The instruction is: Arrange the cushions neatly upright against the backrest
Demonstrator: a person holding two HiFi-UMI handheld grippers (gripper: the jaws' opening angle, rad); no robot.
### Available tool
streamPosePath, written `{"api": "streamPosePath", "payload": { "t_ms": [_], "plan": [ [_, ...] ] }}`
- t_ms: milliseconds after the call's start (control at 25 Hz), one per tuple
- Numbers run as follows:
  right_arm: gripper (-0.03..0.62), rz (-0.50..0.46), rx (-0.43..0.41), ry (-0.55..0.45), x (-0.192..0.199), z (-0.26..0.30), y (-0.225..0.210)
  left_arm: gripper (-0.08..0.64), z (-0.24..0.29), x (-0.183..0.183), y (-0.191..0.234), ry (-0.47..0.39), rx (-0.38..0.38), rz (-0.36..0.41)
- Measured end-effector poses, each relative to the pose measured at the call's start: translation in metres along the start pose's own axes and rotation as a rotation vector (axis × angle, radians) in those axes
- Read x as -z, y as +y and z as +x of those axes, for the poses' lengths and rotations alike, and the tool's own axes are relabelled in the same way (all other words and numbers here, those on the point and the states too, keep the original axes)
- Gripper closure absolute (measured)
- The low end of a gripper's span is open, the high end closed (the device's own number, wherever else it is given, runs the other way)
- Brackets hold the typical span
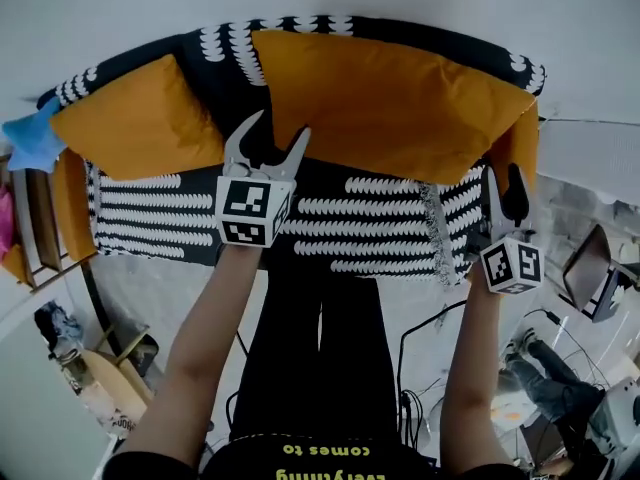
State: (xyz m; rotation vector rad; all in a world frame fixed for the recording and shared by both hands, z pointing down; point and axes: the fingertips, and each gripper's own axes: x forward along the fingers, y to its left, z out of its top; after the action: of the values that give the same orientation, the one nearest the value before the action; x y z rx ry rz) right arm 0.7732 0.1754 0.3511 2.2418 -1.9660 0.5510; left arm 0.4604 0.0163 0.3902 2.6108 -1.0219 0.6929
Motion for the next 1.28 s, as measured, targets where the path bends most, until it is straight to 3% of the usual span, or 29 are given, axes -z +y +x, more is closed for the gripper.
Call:
{"api": "streamPosePath", "payload": {
  "t_ms": [280,720,880,1040,1280],
  "plan": [
    [0.348,-0.043,-0.082,-0.054,-0.088,-0.053,0.064,0.279,-0.074,-0.053,0.005,-0.014,0.003,-0.004],
    [0.301,-0.047,-0.231,-0.171,-0.217,-0.108,0.172,0.259,-0.196,-0.164,0.013,-0.145,-0.034,0.014],
    [0.323,-0.064,-0.246,-0.205,-0.262,-0.129,0.198,0.261,-0.23,-0.194,0.009,-0.16,-0.056,0.041],
    [0.37,-0.065,-0.246,-0.275,-0.309,-0.147,0.218,0.261,-0.259,-0.236,0.002,-0.265,-0.065,0.047],
    [0.374,-0.105,-0.255,-0.331,-0.325,-0.161,0.249,0.245,-0.293,-0.273,0.0,-0.363,-0.043,0.033]
  ]
}}
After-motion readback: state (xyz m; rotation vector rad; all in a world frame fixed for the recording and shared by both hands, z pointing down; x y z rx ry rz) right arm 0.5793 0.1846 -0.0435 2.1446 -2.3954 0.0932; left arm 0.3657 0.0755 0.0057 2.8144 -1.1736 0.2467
